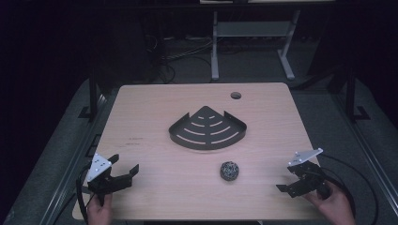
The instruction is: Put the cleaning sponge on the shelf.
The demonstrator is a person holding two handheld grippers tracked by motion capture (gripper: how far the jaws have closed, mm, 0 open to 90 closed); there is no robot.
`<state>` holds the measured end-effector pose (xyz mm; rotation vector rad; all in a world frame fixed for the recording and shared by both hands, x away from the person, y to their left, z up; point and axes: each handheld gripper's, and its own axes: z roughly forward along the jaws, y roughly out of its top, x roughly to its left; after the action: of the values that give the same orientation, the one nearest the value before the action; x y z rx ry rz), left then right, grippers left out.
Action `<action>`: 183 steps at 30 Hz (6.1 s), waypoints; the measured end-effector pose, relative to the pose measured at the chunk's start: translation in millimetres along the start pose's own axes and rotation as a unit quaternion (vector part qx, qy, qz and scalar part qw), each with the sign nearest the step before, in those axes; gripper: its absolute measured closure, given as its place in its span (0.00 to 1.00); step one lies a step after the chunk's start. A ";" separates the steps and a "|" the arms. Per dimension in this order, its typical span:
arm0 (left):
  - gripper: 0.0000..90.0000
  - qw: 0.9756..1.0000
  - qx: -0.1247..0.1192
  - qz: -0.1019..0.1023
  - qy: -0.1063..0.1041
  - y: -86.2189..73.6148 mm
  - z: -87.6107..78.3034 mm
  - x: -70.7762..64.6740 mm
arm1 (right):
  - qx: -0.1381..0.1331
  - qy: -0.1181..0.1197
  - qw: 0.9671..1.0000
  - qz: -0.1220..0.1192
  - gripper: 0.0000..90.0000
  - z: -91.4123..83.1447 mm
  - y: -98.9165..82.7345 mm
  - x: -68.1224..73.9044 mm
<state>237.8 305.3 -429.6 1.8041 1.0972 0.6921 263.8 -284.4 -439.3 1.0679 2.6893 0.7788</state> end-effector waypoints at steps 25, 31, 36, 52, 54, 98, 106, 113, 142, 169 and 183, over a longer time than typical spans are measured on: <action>0.15 1.000 -0.005 -0.001 0.000 -0.4 -3.4 4.3 | 0.011 0.037 0.998 -0.041 0.16 11.2 28.5 23.5; 0.15 1.000 -0.005 -0.001 0.002 -0.3 -3.7 4.4 | 0.014 0.042 0.998 -0.052 0.16 12.5 35.9 27.8; 0.15 1.000 -0.008 -0.001 0.002 0.0 -4.8 4.9 | 0.014 0.046 0.997 -0.063 0.16 12.1 43.7 31.5; 0.15 1.000 -0.009 -0.001 0.001 0.5 -5.0 4.0 | 0.021 0.062 0.994 -0.091 0.16 20.1 65.6 41.9; 0.15 1.000 -0.010 -0.001 0.001 0.5 -5.0 3.8 | 0.021 0.064 0.993 -0.093 0.16 20.6 67.5 43.0; 0.15 1.000 -0.016 -0.003 0.004 2.3 -9.0 5.1 | 0.073 0.103 0.981 -0.148 0.17 74.9 142.0 65.8; 0.15 1.000 -0.018 -0.001 0.005 2.7 -9.9 6.0 | 0.092 0.095 0.978 -0.159 0.17 79.5 151.1 68.9; 0.15 1.000 -0.019 -0.005 0.006 2.5 -10.6 6.8 | 0.108 0.091 0.976 -0.164 0.20 86.2 156.1 68.7; 0.15 1.000 -0.023 -0.007 0.006 3.3 -12.9 7.4 | 0.135 0.099 0.970 -0.174 0.37 93.9 158.4 68.1; 0.15 1.000 -0.025 -0.008 0.004 4.0 -13.5 6.0 | 0.108 0.111 0.973 -0.172 0.38 71.5 171.2 62.9; 0.15 1.000 -0.028 -0.011 0.004 4.1 -13.9 6.4 | 0.099 0.123 0.973 -0.171 0.38 62.8 183.8 60.0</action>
<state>231.1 315.7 -419.5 1.7395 1.0920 0.7113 349.3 -105.4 -395.0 0.5380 3.0941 0.6236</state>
